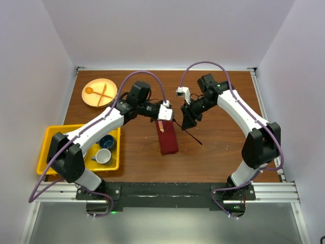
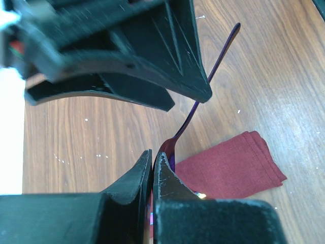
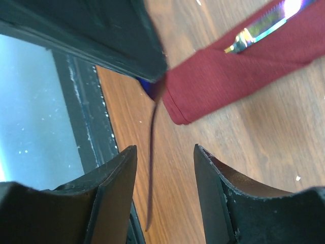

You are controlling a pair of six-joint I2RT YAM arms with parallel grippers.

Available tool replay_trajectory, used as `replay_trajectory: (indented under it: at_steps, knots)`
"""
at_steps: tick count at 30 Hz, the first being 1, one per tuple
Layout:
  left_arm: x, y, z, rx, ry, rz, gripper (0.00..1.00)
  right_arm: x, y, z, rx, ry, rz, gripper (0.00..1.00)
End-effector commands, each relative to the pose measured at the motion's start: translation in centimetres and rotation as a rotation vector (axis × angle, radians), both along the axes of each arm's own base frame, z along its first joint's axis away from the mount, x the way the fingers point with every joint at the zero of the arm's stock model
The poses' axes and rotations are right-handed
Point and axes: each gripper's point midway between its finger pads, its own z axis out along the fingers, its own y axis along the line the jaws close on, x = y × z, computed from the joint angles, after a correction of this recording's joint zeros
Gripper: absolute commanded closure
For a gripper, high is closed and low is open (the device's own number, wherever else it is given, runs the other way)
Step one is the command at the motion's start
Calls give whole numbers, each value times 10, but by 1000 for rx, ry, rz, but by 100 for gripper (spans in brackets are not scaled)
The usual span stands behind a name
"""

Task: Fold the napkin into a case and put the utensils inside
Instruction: Pass from the left arm to the right, then pass from the right arm to the left

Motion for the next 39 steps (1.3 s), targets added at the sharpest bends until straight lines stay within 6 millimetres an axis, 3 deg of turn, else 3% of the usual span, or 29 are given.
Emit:
replay_trajectory:
  at_steps: [1,5,9,10,11,12,13,14,15,16,17,18,19,21,22,23,27,32,39]
  knots:
    - [7,-7,21,-40,-17,7,100,3,6,-2,-19,-33,-23,48]
    - [10,-9,20,-30,0,11,100,2,14,-11,-35,-38,-37,54]
    - [11,-8,21,-29,7,22,100,9,14,-19,-53,-38,-92,100]
    - [12,-7,21,-30,24,35,100,9,14,-19,-54,-34,-103,100]
    - [14,-6,22,-34,40,52,93,13,17,-17,-39,-38,-125,100]
    - [23,-2,30,-68,42,83,83,11,19,-15,-26,-30,-128,100]
    - [26,2,36,-103,129,136,66,12,20,-12,-10,-30,-139,100]
    - [33,7,44,-143,179,170,60,16,22,-8,18,-19,-170,100]
    - [55,22,65,-236,185,210,57,13,27,-4,67,15,-168,100]
    - [61,31,73,-295,331,277,52,22,30,3,113,1,-188,100]
    - [79,52,81,-353,365,347,51,27,30,9,152,50,-239,100]
    - [88,59,100,-428,345,345,51,28,33,12,187,75,-253,100]
    - [88,65,105,-481,477,389,50,34,41,26,258,111,-280,100]
    - [96,79,116,-577,499,423,52,38,47,36,327,152,-304,100]
    - [94,81,116,-609,584,447,53,47,53,52,390,154,-341,100]
    - [98,81,123,-643,577,457,54,46,55,49,410,185,-359,100]
    - [106,79,127,-710,688,495,59,58,66,73,544,207,-395,100]
    - [106,66,120,-708,715,475,60,58,71,80,594,314,-430,100]
    - [109,50,108,-650,711,481,61,53,76,92,625,335,-414,100]
